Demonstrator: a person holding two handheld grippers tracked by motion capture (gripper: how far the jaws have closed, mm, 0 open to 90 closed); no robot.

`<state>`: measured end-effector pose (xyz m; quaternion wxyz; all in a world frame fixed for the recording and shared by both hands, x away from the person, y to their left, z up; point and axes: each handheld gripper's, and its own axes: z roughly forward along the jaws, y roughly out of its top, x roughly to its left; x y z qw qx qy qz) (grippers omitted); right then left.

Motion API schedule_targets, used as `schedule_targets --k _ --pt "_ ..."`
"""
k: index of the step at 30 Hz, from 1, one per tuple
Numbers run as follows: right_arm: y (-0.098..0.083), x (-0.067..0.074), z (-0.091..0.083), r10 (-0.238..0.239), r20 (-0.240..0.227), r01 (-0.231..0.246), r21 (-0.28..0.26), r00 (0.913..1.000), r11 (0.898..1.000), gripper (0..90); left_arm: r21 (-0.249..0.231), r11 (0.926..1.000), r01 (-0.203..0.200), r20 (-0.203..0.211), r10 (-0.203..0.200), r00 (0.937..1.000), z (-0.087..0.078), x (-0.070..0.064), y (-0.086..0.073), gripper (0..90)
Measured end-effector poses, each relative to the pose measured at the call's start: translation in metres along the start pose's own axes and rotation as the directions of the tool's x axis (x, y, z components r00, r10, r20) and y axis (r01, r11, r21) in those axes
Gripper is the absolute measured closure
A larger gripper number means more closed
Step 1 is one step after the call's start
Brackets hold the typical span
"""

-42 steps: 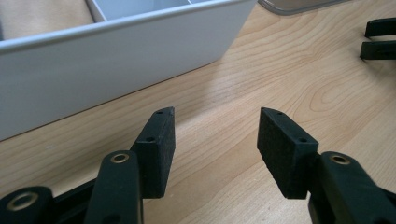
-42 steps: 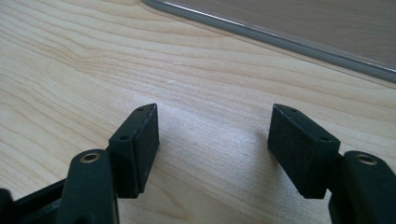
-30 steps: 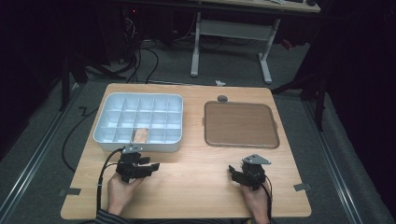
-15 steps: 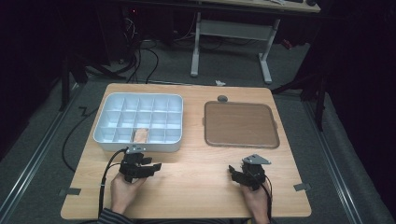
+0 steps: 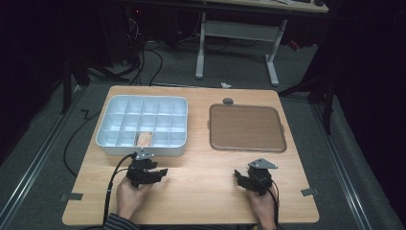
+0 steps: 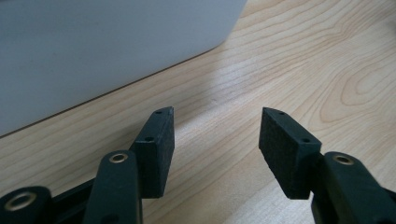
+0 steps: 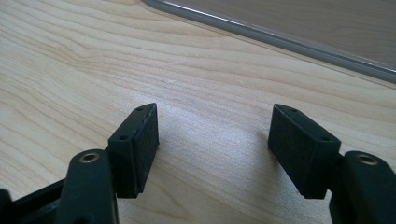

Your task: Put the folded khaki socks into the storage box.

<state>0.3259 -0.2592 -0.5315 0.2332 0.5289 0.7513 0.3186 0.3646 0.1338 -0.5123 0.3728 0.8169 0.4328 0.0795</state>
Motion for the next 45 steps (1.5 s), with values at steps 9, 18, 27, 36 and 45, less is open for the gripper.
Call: schedule_targets --k 9,18,27,36,45 --pt "0.000 0.000 0.000 -0.003 0.000 0.003 -0.001 1.0000 1.000 33.6 -0.006 0.9998 -0.020 -0.012 0.020 0.9997 0.006 0.000 -0.001 46.1" --pt "0.000 0.000 0.000 -0.005 0.000 0.005 -0.002 1.0000 1.000 33.6 -0.013 0.9993 -0.035 -0.052 0.034 0.9980 0.009 0.000 -0.003 46.0" --pt "0.000 0.000 0.000 -0.002 0.000 0.002 -0.001 1.0000 1.000 33.6 -0.009 0.9988 -0.048 -0.057 0.047 0.9972 0.015 -0.004 -0.003 46.0" --pt "0.000 0.000 0.000 0.001 -0.001 -0.001 -0.001 1.0000 1.000 33.6 -0.020 0.9982 -0.056 -0.061 0.055 0.9967 0.018 -0.005 -0.004 45.4" --pt "0.000 0.000 0.000 -0.001 -0.001 0.001 -0.001 1.0000 1.000 33.6 -0.050 0.9940 -0.097 -0.091 0.092 0.9916 0.020 -0.010 -0.009 42.6"
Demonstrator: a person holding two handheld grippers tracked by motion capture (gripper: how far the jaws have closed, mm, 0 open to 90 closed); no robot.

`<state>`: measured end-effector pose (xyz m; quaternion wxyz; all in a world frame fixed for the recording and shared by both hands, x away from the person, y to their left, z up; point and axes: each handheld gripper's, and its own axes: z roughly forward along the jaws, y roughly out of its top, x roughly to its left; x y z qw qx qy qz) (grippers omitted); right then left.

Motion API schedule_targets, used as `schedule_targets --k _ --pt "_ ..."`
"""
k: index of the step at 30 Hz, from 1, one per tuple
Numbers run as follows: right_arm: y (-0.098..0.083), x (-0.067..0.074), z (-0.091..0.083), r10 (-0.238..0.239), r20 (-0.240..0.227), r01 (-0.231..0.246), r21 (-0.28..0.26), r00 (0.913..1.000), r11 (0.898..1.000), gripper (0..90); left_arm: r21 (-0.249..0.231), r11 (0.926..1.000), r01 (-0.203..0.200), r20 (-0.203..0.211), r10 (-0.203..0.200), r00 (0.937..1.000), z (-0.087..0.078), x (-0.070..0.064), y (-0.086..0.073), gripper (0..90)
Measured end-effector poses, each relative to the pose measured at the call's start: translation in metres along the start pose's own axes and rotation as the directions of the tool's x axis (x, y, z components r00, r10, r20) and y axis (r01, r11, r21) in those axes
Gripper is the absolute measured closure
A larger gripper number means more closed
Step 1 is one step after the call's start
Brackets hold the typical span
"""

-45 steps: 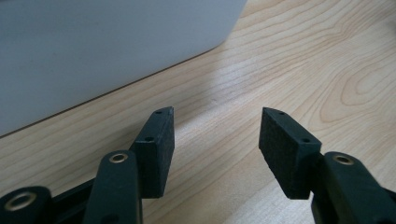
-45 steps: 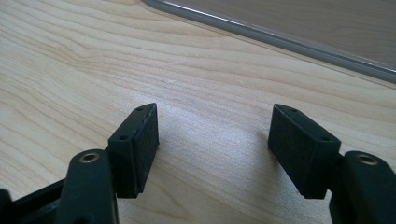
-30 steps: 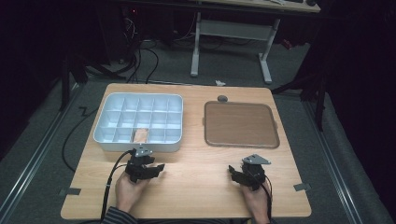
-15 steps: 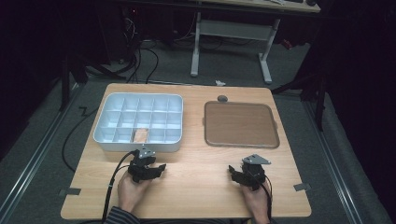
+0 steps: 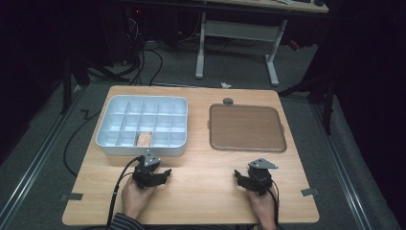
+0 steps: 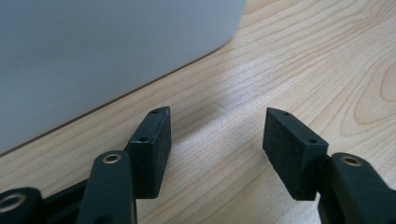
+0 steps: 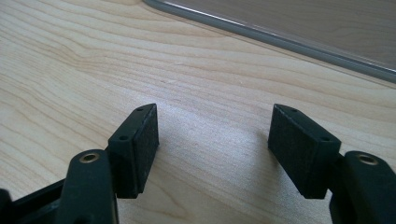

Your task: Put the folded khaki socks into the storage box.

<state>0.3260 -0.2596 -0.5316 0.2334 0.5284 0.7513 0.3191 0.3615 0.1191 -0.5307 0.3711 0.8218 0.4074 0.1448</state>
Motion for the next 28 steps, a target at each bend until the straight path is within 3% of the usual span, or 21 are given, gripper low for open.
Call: schedule_targets --k 4,7,10,28 --pt "0.0000 0.0001 0.0000 0.001 -0.001 -0.001 0.001 1.0000 1.000 33.4 -0.027 0.9996 -0.010 -0.011 0.010 0.9999 0.0008 -0.0015 -0.0035 42.3" --pt "0.0000 0.0002 0.0000 0.000 -0.001 0.000 0.001 1.0000 1.000 33.1 -0.033 0.9985 -0.045 -0.028 0.044 0.9986 0.0028 -0.0035 -0.0043 40.4" --pt "0.0000 0.0001 0.0001 -0.003 -0.002 0.003 0.000 1.0000 1.000 33.0 -0.038 0.9988 -0.030 -0.021 0.030 0.9994 0.0030 -0.0019 -0.0041 39.5" --pt "-0.0001 0.0002 0.0000 0.000 -0.002 0.000 0.001 1.0000 1.000 32.9 -0.028 0.9990 -0.036 -0.028 0.035 0.9990 0.0031 -0.0028 -0.0042 35.2"
